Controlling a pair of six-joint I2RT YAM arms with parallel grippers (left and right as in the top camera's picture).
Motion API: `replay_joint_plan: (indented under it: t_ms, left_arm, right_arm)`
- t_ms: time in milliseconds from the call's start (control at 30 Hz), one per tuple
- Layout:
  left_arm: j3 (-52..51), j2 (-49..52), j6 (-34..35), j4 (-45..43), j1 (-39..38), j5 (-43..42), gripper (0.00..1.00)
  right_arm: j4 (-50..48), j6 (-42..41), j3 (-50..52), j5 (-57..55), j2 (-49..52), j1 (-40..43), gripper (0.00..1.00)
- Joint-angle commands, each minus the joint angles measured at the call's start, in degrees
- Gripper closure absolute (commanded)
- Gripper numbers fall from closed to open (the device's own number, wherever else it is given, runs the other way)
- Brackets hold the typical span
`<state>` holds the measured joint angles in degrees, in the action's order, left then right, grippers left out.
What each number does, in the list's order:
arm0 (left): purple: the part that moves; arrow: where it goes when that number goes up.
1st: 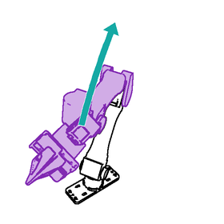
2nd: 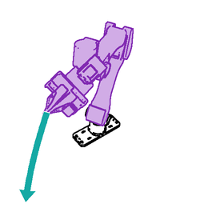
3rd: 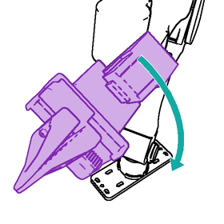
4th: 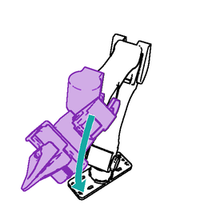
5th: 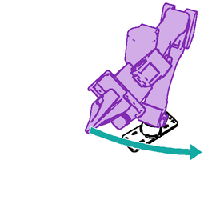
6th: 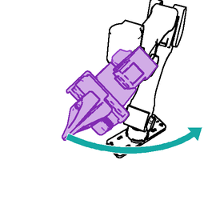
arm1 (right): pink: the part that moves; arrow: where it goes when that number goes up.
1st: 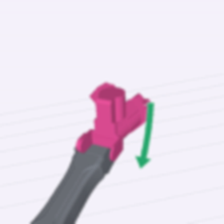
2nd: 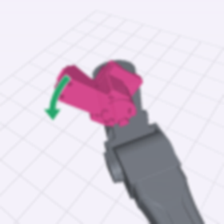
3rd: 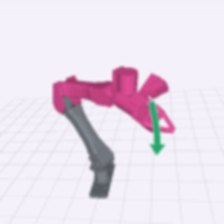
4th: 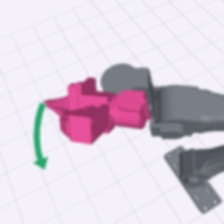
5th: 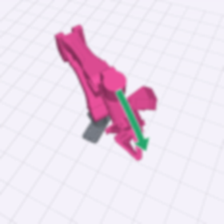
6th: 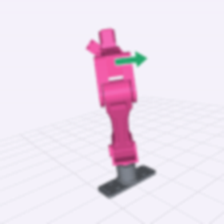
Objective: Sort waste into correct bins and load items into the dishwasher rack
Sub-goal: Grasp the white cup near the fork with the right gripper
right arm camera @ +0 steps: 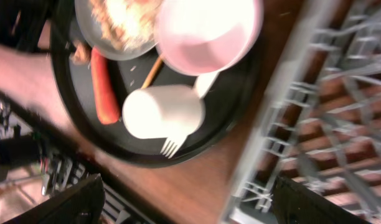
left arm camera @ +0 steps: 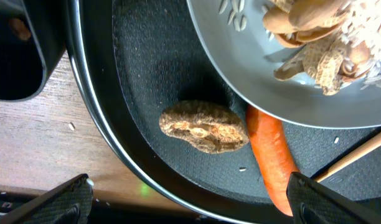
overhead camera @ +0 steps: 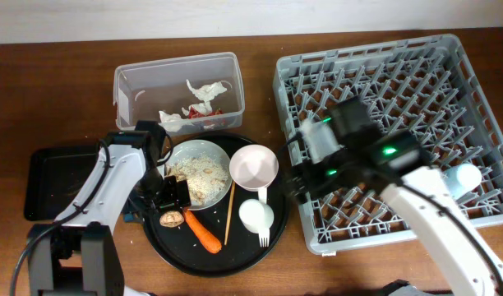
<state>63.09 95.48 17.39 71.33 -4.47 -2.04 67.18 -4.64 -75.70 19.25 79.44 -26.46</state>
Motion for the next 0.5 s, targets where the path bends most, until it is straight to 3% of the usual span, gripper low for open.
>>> replay_joint_plan:
  t_ms: [0,200,333,467]
  left_arm:
    - [-0.3,0.0,-0.3,-0.5,0.1,0.4,0.01]
    - [-0.3,0.0,-0.3,-0.7,0.1,0.4,0.01]
    - [-0.3,0.0,-0.3,-0.9,0.1,0.4,0.01]
    - [-0.3,0.0,-0.3,-0.9,0.1,0.4,0.01]
  right_arm:
    - [-1.9,-5.5,-0.6,-8.2,4.6,-11.3,0.10]
    - [-7.3,-13.0,-0.6,-18.4,14.6,-24.0,0.09]
    - [-9.7,-18.9,-0.6,-25.6,20.3,-26.9,0.07]
    - [-11.1,-18.8,-0.5,-25.9,24.3,-26.8,0.07]
